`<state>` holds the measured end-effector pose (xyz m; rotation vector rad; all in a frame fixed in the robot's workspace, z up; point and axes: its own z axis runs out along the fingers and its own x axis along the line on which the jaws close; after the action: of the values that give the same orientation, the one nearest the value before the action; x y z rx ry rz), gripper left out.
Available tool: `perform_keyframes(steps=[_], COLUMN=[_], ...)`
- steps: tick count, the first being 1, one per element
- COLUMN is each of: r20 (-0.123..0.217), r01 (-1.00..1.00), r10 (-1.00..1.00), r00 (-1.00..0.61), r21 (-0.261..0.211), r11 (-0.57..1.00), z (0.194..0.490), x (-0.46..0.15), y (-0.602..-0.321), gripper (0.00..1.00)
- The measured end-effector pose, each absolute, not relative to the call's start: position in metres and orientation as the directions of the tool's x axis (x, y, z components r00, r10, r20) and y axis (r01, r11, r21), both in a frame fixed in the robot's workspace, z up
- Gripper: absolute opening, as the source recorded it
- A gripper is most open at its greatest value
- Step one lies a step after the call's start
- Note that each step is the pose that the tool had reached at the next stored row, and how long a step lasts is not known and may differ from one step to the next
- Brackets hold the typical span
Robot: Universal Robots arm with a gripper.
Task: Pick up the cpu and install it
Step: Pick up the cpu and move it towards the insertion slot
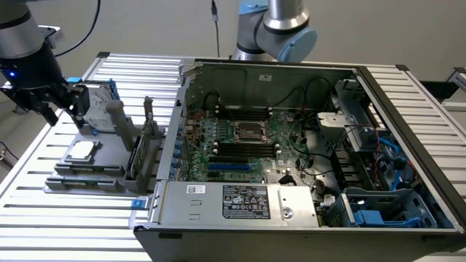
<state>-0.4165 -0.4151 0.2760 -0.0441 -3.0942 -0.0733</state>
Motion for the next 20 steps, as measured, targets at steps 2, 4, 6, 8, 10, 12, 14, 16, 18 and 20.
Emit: perform_keyframes(steps=[2,4,6,8,10,12,14,16,18,20], r20=[0.047,0.047,0.047,0.047,0.047,0.047,0.045,0.042,0.037,0.033], r01=[0.03,0.03,0.03,0.029,0.027,0.022,0.015,0.008,0.003,0.0], r10=[0.027,0.027,0.027,0.027,0.025,0.02,0.013,0.006,0.002,-0.001], r00=[-0.999,-0.999,-0.999,-0.999,-0.999,-0.999,-0.999,-0.999,-0.999,-0.999], r21=[0.047,0.047,0.047,0.047,0.047,0.047,0.047,0.046,0.044,0.042], r11=[0.998,0.998,0.998,0.998,0.999,0.999,0.999,0.999,0.999,0.999], z=[0.272,0.269,0.265,0.262,0.258,0.254,0.251,0.247,0.244,0.24], x=[-0.417,-0.417,-0.417,-0.417,-0.417,-0.417,-0.418,-0.42,-0.422,-0.424], y=[-0.417,-0.418,-0.419,-0.419,-0.419,-0.419,-0.418,-0.416,-0.415,-0.414], gripper=[0.6,0.6,0.6,0.6,0.6,0.6,0.6,0.6,0.6,0.6])
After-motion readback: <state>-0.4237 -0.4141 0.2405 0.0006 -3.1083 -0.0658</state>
